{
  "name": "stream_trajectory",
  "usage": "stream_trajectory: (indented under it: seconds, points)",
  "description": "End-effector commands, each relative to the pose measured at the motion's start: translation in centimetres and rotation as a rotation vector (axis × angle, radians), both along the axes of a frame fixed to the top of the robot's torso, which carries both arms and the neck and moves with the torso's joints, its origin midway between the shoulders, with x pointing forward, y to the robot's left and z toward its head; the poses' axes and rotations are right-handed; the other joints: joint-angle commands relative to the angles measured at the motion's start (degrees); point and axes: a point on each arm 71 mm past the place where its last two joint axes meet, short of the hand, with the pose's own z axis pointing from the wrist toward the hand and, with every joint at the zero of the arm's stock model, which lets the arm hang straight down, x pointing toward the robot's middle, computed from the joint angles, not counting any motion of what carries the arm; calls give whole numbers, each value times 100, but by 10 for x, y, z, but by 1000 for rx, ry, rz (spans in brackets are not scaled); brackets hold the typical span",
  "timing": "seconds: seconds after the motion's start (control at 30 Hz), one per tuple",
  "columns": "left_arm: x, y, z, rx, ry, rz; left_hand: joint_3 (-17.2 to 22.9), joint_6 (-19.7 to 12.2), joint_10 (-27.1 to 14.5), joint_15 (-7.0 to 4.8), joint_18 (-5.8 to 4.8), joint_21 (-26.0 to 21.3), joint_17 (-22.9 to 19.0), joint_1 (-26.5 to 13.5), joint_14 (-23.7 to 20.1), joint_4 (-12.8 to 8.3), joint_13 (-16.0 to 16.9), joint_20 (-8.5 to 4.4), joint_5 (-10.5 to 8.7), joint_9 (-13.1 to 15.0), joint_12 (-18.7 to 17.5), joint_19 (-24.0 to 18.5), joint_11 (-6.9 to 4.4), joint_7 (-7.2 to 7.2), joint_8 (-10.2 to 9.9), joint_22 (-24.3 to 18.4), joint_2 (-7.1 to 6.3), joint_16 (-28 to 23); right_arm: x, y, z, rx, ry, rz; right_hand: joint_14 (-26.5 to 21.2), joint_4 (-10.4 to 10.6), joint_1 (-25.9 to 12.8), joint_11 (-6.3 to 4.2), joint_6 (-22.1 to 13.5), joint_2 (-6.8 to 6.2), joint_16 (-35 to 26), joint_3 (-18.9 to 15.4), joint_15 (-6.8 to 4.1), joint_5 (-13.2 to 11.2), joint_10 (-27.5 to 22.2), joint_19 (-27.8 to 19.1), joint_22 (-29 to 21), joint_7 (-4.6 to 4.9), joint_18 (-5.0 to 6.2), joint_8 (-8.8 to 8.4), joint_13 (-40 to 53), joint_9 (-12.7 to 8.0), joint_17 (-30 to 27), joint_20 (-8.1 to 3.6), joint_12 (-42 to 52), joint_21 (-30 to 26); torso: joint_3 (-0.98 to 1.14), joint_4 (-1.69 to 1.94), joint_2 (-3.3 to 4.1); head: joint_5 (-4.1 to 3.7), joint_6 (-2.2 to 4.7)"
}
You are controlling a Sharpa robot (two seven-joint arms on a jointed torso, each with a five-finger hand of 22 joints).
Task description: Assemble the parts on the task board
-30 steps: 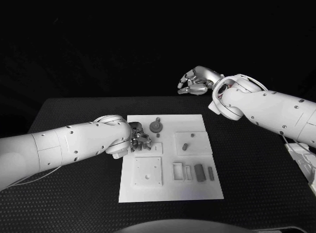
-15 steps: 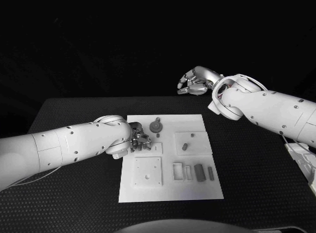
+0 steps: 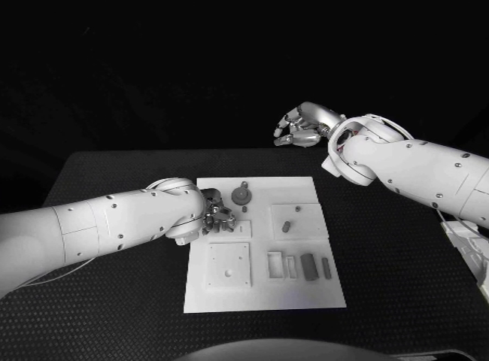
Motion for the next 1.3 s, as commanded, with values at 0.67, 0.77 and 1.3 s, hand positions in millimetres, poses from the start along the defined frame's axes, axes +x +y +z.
stream_trajectory:
  seconds: [0.67,0.77,1.3]
  points:
    - [1,-9,-1,33,-29,-46,54,436,375,-185,180,464,104,-33,232,-51,272,-220,672,110,497,300,-357,-454,745,143,-48,490,-1,3,-1,-5,15,22,-49,15,-42,-1,11,-11,-25,17,4,13,-42,10,70,65,70,-34,-4,10,-9,2,-29,-32,-3,2,0,-5,-12]
    - [0,-10,-1,32,-28,-51,53,431,373,-188,179,471,102,-38,232,-48,275,-222,671,110,503,298,-359,-455,758,142,-51,496,0,3,-1,-6,16,23,-52,15,-42,-1,11,-10,-26,17,4,12,-43,10,70,66,70,-34,-4,11,-13,2,-30,-32,-5,-1,2,-9,-23]
    - [-5,-15,-3,32,-2,-86,45,410,367,-199,175,530,83,-61,229,-6,291,-239,596,96,552,285,-367,-469,863,138,-119,539,0,4,-2,-8,21,26,-65,14,-48,0,8,-10,-31,15,6,12,-47,7,71,68,70,-40,-3,15,-25,5,-32,-35,-2,3,2,-22,-46]
